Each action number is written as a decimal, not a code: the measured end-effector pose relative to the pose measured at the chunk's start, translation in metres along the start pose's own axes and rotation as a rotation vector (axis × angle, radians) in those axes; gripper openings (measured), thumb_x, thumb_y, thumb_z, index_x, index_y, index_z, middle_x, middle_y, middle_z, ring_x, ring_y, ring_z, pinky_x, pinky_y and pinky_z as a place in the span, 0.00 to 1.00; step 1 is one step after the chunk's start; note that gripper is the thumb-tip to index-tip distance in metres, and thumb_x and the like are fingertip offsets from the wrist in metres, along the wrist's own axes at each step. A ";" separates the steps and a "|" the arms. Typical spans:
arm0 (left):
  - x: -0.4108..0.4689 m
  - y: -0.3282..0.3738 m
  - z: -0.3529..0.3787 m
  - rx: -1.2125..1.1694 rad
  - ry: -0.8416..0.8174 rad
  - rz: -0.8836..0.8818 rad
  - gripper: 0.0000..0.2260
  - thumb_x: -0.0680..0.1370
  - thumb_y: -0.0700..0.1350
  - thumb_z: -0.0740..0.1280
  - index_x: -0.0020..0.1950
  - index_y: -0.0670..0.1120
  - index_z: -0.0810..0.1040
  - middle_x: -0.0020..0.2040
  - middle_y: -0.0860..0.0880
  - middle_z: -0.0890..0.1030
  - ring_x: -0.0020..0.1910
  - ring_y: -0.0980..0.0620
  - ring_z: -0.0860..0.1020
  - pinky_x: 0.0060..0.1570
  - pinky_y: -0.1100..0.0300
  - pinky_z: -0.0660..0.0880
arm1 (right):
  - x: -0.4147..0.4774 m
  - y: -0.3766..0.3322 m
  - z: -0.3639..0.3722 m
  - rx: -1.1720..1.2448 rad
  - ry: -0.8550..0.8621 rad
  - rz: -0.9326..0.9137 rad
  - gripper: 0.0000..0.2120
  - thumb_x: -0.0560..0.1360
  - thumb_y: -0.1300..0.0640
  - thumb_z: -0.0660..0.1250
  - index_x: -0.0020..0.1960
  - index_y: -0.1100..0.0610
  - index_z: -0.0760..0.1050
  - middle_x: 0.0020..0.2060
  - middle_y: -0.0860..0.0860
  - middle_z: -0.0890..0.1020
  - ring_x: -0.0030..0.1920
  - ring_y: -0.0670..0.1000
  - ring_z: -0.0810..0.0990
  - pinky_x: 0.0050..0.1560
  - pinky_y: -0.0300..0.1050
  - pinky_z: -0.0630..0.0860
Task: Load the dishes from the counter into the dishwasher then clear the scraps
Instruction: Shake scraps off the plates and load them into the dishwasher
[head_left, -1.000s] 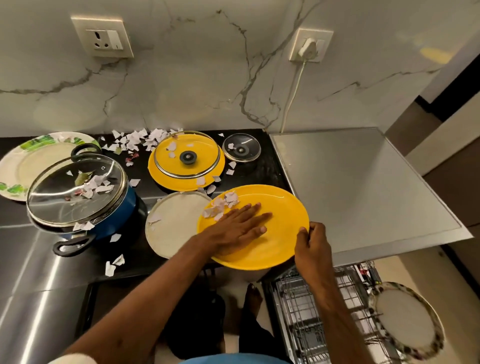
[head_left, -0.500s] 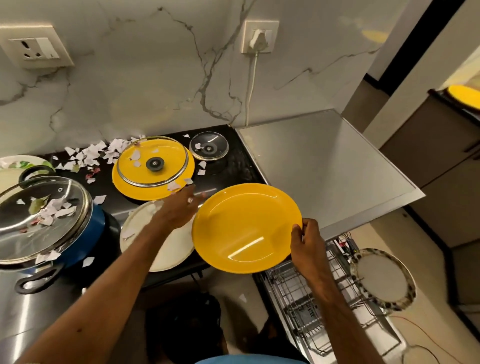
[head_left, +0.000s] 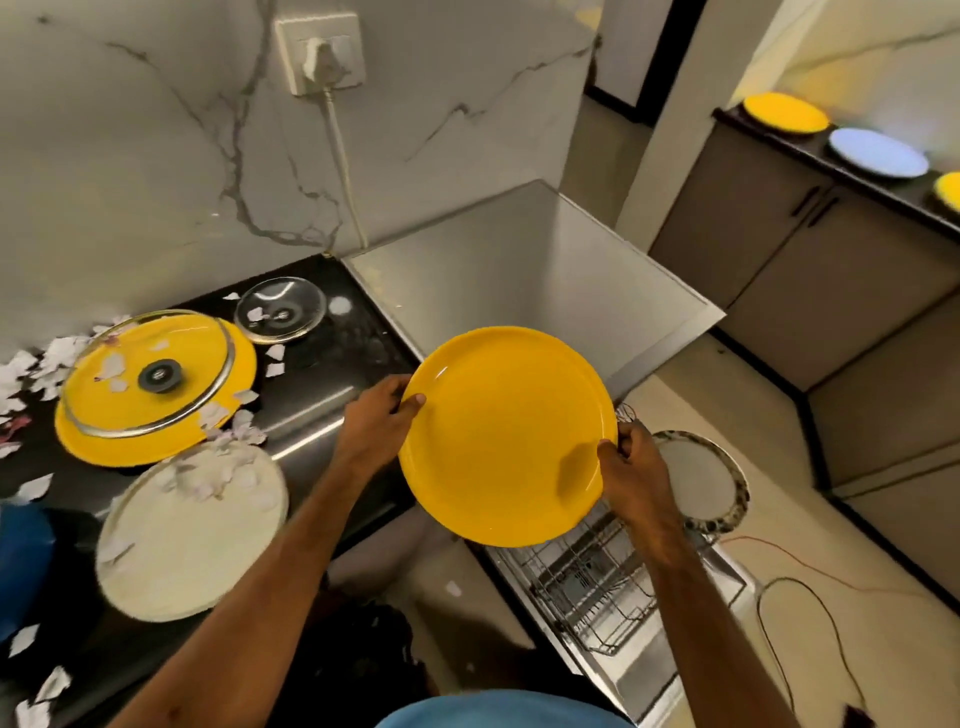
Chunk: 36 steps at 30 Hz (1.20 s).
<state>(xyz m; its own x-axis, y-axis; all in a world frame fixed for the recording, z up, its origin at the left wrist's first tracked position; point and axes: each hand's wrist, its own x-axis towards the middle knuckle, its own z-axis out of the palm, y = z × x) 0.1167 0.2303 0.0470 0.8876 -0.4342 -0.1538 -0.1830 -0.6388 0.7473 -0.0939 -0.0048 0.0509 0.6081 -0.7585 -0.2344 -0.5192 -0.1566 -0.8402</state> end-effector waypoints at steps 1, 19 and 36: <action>0.004 0.013 0.014 -0.015 -0.024 0.009 0.14 0.81 0.53 0.67 0.66 0.51 0.79 0.55 0.54 0.83 0.50 0.55 0.80 0.51 0.56 0.76 | 0.007 0.009 -0.014 0.000 0.024 0.013 0.06 0.83 0.59 0.64 0.60 0.56 0.74 0.46 0.53 0.80 0.41 0.52 0.78 0.37 0.45 0.71; 0.042 0.203 0.309 0.485 -0.721 0.439 0.27 0.71 0.45 0.60 0.70 0.54 0.75 0.57 0.45 0.84 0.53 0.42 0.82 0.51 0.52 0.79 | 0.067 0.226 -0.207 -0.170 0.189 0.251 0.13 0.81 0.64 0.63 0.61 0.57 0.82 0.51 0.59 0.86 0.50 0.61 0.82 0.44 0.46 0.71; 0.161 0.172 0.559 0.706 -0.672 0.820 0.16 0.79 0.42 0.67 0.66 0.52 0.79 0.53 0.45 0.75 0.51 0.45 0.77 0.46 0.50 0.79 | 0.201 0.395 -0.174 -0.353 0.281 0.346 0.26 0.79 0.65 0.61 0.74 0.47 0.74 0.59 0.55 0.83 0.56 0.60 0.81 0.52 0.52 0.78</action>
<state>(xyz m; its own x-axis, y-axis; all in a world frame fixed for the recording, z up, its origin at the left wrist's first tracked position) -0.0079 -0.3048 -0.2105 0.0580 -0.9634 -0.2618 -0.9420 -0.1396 0.3051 -0.2816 -0.3291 -0.2426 0.2084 -0.9348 -0.2875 -0.8584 -0.0340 -0.5118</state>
